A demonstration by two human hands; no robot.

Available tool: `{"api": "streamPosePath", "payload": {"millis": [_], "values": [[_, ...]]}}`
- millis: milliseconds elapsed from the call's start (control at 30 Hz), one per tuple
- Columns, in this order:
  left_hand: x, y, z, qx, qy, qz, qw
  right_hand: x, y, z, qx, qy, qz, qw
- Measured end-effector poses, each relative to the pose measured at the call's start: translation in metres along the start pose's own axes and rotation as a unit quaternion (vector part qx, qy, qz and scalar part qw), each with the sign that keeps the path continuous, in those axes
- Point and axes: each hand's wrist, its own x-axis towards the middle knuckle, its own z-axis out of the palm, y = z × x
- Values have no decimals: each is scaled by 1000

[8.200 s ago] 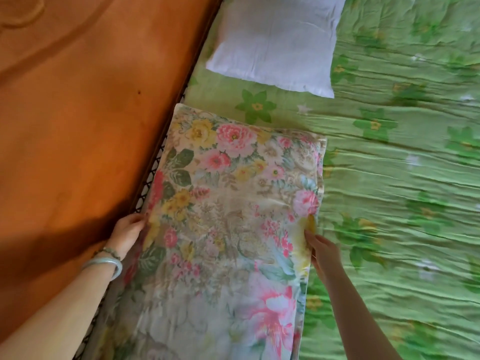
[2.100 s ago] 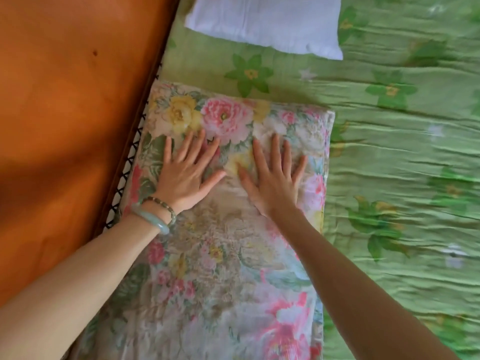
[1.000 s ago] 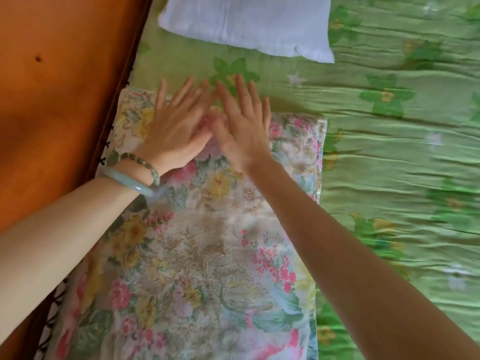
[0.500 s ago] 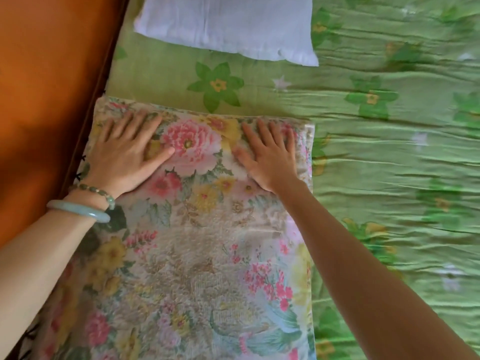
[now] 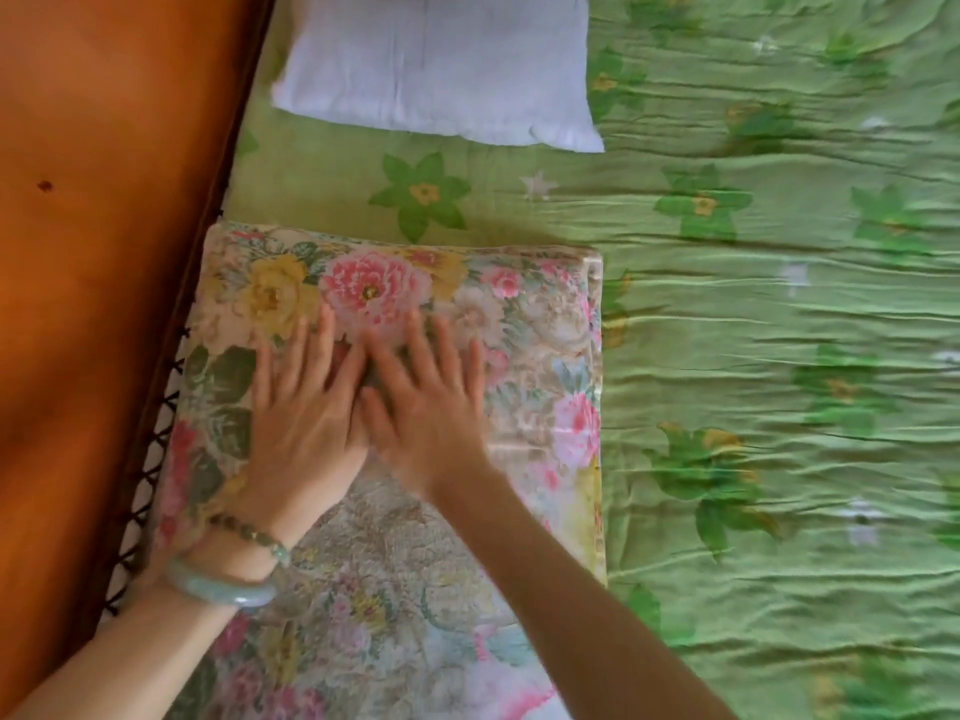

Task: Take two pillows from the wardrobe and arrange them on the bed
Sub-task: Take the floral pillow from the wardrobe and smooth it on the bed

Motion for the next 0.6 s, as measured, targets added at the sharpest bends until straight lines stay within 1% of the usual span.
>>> {"api": "streamPosePath", "payload": {"millis": [67, 133, 200, 267, 333, 433, 500, 567, 600], "values": [[-15, -1, 8, 14, -26, -14, 999, -15, -4, 14, -35, -38, 3, 999], [-26, -14, 16, 16, -33, -19, 999, -23, 10, 19, -75, -30, 4, 997], [-35, -34, 22, 29, -33, -1, 999, -28, 33, 19, -106, -17, 15, 994], [-41, -57, 25, 42, -47, 26, 998, -34, 63, 17, -96, -3, 53, 994], [-52, -83, 28, 40, -62, 28, 997, -46, 93, 16, -73, 1, 98, 993], [-65, -115, 30, 5, -92, -21, 995, -64, 129, 10, -28, -30, 151, 988], [-70, -120, 24, 6, -100, -69, 993, -66, 136, 0, -40, -55, 163, 984], [-78, -109, 13, -2, -74, -108, 991, -67, 120, -12, -55, -48, 175, 982], [-83, -97, 6, -16, -53, -109, 993, -70, 103, -17, -58, -24, 172, 983]]}}
